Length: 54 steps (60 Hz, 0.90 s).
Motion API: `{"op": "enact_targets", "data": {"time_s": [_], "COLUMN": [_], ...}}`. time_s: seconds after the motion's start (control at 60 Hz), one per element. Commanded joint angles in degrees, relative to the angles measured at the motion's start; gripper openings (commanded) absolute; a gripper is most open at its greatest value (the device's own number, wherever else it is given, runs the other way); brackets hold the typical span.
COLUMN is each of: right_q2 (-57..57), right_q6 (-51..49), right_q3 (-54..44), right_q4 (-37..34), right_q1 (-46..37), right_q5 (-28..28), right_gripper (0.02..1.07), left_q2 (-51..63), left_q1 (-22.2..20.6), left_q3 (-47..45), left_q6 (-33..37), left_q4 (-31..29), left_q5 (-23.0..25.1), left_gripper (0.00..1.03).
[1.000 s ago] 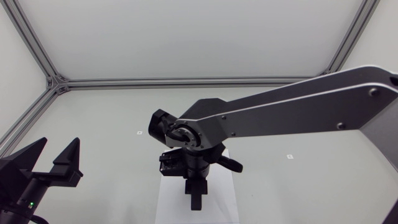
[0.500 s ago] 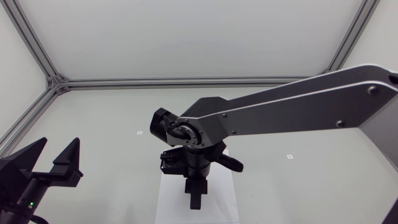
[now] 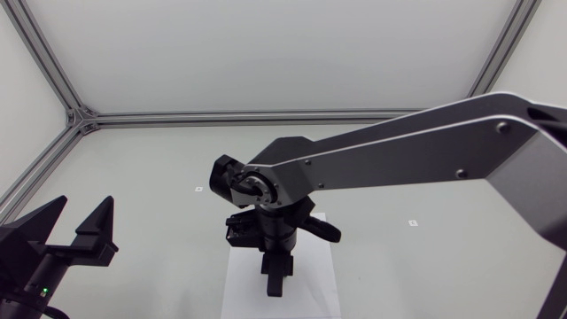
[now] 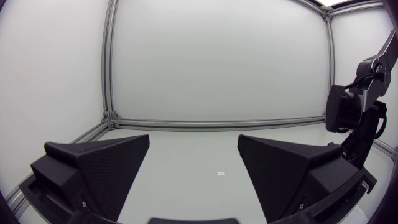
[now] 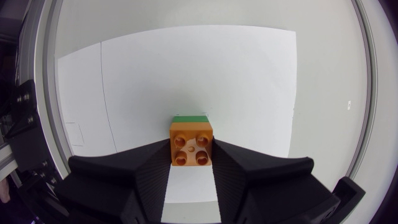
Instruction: Pick up the orange 2x2 brick with the right arm and stack it on top of the green 2x2 brick in the center
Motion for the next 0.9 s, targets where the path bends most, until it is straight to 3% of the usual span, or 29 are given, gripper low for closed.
{"op": "enact_targets", "data": {"time_s": [0.0,0.267,0.883], "right_q2": [5.4,4.1,4.7], "right_q6": [-1.4,-3.5,-5.8], "right_q3": [-2.9,-6.6,-4.3], "right_q4": [-0.4,3.8,3.7], "right_q1": [-1.4,-1.5,-0.9], "right_q5": [-0.6,-1.4,-1.3], "right_gripper": [0.08,0.08,0.08], "left_q2": [-0.5,-0.5,-0.5], "left_q1": [0.1,0.1,0.1], "left_q3": [-2.3,-2.3,-2.3], "left_q6": [0.7,0.7,0.7], "left_q4": [-0.8,-0.8,-0.8], "left_q5": [0.3,0.3,0.3], "left_gripper": [0.99,0.99,0.99]}}
